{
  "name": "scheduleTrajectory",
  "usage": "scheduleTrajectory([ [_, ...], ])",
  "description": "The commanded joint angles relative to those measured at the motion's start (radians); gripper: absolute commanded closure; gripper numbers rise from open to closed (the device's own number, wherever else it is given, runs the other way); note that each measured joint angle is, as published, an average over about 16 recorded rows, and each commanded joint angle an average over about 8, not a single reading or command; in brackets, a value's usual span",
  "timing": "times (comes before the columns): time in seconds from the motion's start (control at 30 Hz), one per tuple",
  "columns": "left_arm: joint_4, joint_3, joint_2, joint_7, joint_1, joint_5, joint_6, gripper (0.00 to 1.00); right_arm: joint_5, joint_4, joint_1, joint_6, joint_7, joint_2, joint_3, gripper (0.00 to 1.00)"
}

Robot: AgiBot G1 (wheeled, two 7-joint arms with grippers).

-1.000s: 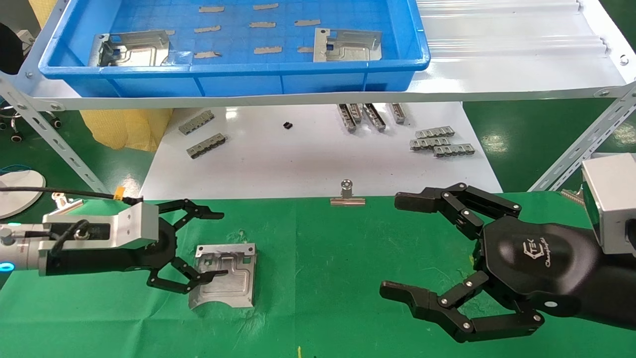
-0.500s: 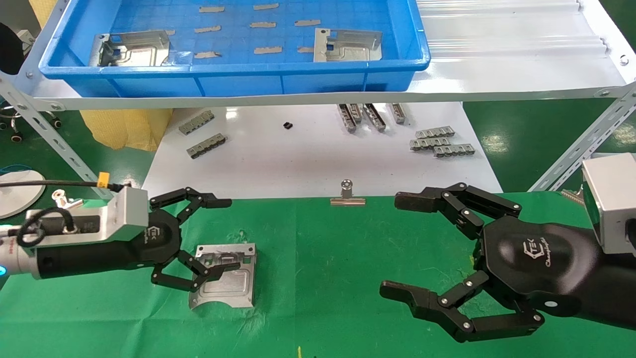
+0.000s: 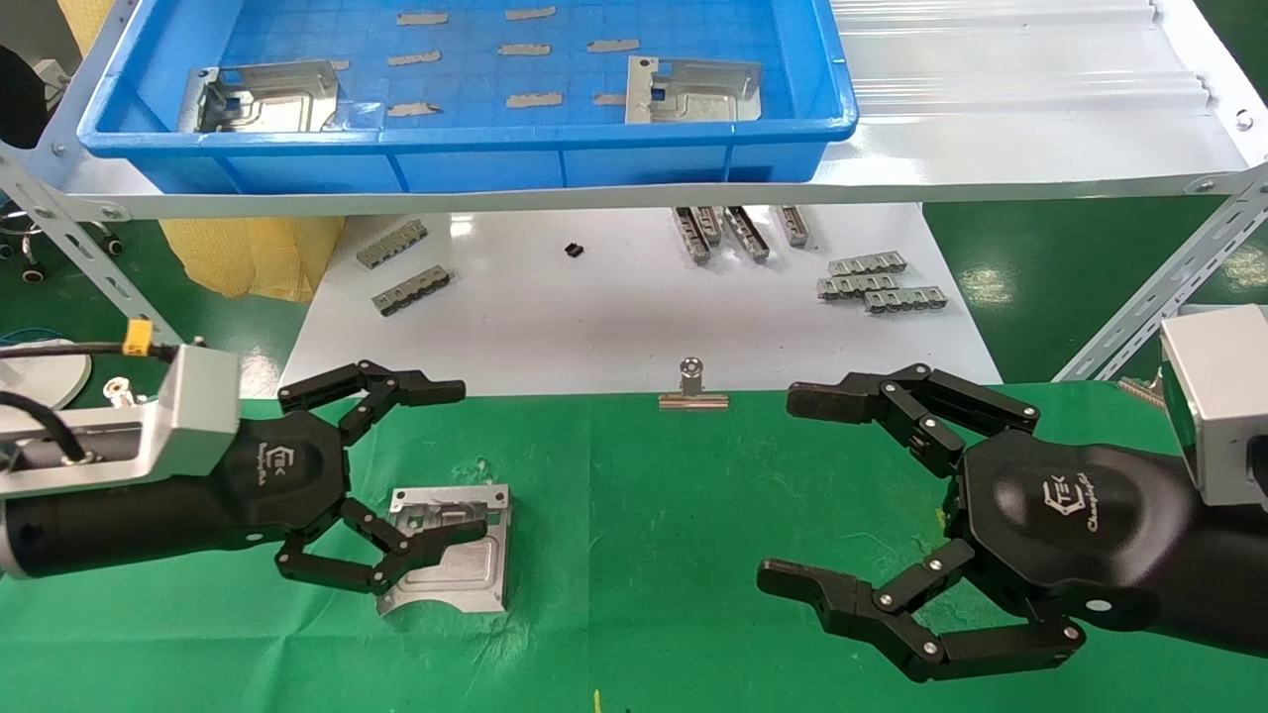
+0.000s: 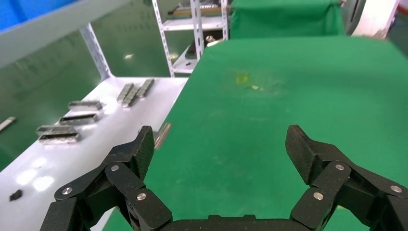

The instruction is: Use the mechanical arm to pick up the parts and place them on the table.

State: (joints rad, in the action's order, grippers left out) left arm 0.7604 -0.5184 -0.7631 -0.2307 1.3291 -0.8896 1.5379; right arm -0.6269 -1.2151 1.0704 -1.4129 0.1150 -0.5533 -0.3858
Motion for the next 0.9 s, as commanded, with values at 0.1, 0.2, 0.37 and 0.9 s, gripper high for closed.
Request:
scheduleTrajectory([
  [0.1,0.082,0.037,0.024,0.065,-0.040,0.025,-0.007,0.00,0.000,0.000,0.000,0.000,0.000,0.000,0.000,0.00],
  [0.2,0.143,0.065,0.041,0.114,-0.069,0.043,-0.011,0.00,0.000,0.000,0.000,0.000,0.000,0.000,0.000,0.00],
  [0.37,0.244,0.111,0.071,0.195,-0.119,0.074,-0.020,0.00,0.000,0.000,0.000,0.000,0.000,0.000,0.000,0.00],
  [0.9,0.536,0.243,0.154,0.422,-0.259,0.162,-0.042,0.00,0.000,0.000,0.000,0.000,0.000,0.000,0.000,0.00],
])
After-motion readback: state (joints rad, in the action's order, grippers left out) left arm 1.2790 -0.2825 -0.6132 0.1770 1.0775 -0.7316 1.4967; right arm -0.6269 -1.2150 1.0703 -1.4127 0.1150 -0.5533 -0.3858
